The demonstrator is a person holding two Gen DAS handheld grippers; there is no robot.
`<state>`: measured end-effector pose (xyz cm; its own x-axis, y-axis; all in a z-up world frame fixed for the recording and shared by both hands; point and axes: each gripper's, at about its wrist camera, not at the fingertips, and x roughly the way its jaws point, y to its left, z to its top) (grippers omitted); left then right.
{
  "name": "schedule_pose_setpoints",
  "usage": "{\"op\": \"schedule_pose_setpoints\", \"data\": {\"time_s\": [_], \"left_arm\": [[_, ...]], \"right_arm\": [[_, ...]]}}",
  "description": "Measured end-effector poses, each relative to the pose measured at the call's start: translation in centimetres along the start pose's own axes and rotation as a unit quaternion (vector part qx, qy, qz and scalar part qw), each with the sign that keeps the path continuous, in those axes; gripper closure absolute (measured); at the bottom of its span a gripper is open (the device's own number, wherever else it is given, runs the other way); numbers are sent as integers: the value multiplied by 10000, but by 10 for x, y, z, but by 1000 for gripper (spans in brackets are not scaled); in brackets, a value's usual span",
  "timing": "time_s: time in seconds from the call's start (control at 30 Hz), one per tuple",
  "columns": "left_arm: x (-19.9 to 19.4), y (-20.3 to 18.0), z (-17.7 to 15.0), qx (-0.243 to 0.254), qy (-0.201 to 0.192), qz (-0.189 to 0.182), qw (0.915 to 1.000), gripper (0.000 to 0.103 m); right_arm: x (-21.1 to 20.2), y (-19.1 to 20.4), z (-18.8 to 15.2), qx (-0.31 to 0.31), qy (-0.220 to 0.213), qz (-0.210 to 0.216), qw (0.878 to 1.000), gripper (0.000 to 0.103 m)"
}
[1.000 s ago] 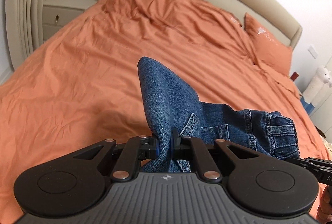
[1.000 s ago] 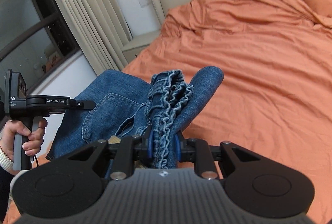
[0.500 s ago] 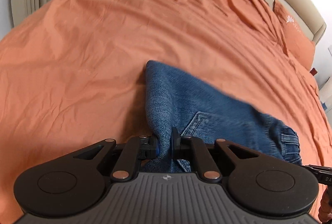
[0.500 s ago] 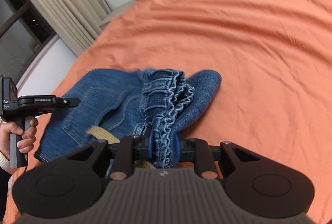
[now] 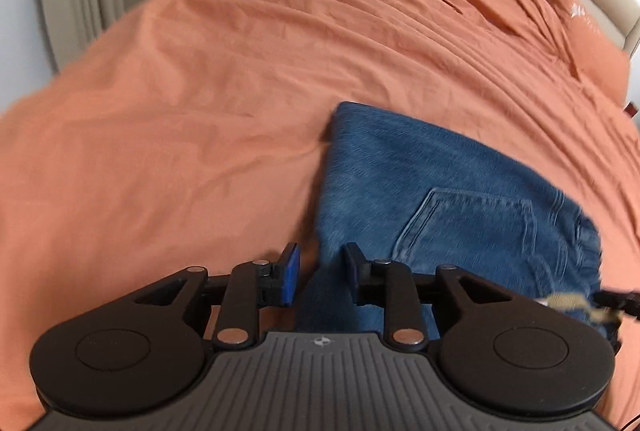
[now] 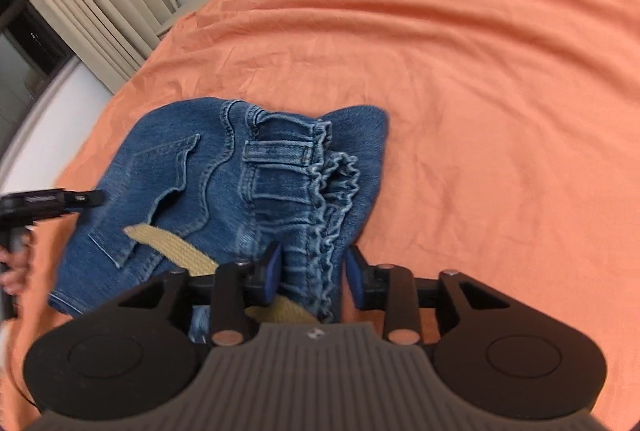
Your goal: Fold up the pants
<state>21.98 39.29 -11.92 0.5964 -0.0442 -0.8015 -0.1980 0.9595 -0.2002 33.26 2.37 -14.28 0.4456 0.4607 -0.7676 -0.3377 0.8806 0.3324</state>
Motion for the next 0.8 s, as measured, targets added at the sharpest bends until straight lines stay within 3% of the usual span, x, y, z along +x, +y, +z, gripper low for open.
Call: {"op": "schedule_pose_setpoints", "data": {"time_s": [0.1, 0.33, 0.53, 0.8], "left_arm": [[-26, -6, -9, 271, -124, 326, 9990, 72], [-73, -36, -36, 971, -358, 174, 9945, 72], [-57, -38, -66, 1036, -128, 180, 9944, 72], [-23, -25, -89, 858, 243, 219, 9958, 74]], "right_arm": [[-25, 10, -8, -348, -266, -285, 9986, 72], [-67, 46, -25, -1119, -897, -163, 9895, 73], [-45, 63, -43, -1494, -651, -263, 9863, 73], [0, 44, -67, -1335, -222, -388, 9900, 75]]}}
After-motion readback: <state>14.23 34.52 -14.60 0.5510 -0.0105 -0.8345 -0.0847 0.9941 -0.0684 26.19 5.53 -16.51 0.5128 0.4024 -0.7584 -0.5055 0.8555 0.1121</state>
